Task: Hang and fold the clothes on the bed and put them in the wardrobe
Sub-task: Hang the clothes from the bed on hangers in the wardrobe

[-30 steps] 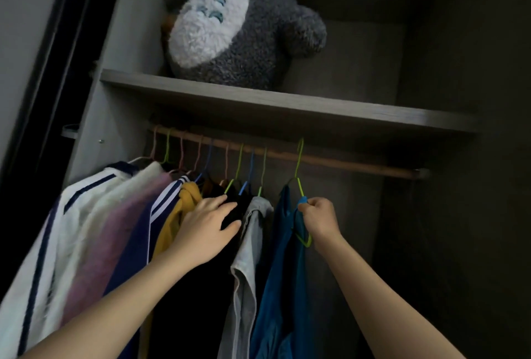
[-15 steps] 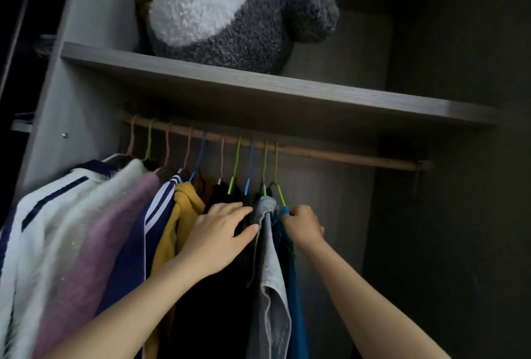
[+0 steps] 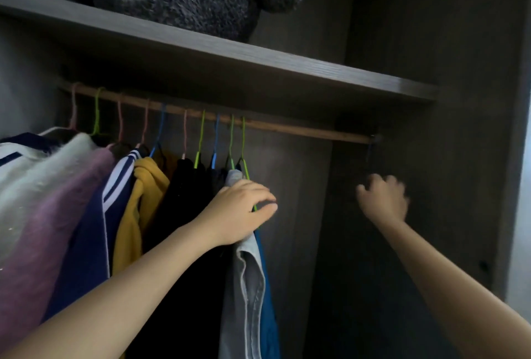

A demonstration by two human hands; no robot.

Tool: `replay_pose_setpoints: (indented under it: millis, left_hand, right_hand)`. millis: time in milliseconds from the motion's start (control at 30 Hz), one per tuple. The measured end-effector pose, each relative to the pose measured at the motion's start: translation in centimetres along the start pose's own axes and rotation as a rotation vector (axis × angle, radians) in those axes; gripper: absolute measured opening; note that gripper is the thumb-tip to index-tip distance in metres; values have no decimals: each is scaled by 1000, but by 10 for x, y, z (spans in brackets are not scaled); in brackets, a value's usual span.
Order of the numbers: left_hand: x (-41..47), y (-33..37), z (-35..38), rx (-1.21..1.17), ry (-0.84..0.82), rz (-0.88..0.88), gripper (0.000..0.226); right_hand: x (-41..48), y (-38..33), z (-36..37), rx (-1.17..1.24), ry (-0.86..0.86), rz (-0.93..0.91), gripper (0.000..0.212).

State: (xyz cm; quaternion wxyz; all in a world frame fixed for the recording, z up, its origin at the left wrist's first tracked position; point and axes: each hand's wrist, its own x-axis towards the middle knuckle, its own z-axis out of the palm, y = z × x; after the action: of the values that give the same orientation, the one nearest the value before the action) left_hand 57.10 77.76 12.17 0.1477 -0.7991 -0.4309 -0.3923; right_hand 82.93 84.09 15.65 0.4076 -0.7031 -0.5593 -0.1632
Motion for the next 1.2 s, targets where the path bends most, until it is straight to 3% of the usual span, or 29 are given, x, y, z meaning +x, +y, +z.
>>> replay_pose_setpoints:
  millis: [133,267,400,467,633,833,933,1033,1200]
  left_hand:
    - [-5,10,20,72,-99,122,32]
    - [-3,15,28,60,-101,123,31]
    - [-5,13,29,42,-79,120,31]
    - [-7,12,30,39,-67,122,31]
    - [-10,10,29,10,-41,121,31]
    - [-15,9,27,-6,-14,135,30]
    - [-24,16,22,4,77,165,29]
    - [-40,28,20,128,183,268,36]
    - [-44,57,26,121,161,297,35]
  right_hand:
    - [0,51,-4,-180,-169,89,42]
    - [-3,75,5,63,-333,167,28]
    - [-9,78,2,437,-294,237,21]
    - [-8,71,0,553,-260,220,33]
    - [-6,52,0,932,-27,295,30]
    - [-7,47,3,771,80,151,23]
    - [-14,53,5,729,107,109,24]
    - [-34,58,7,767,51,36,29]
    - [-68,69,-4,829,-58,12,24]
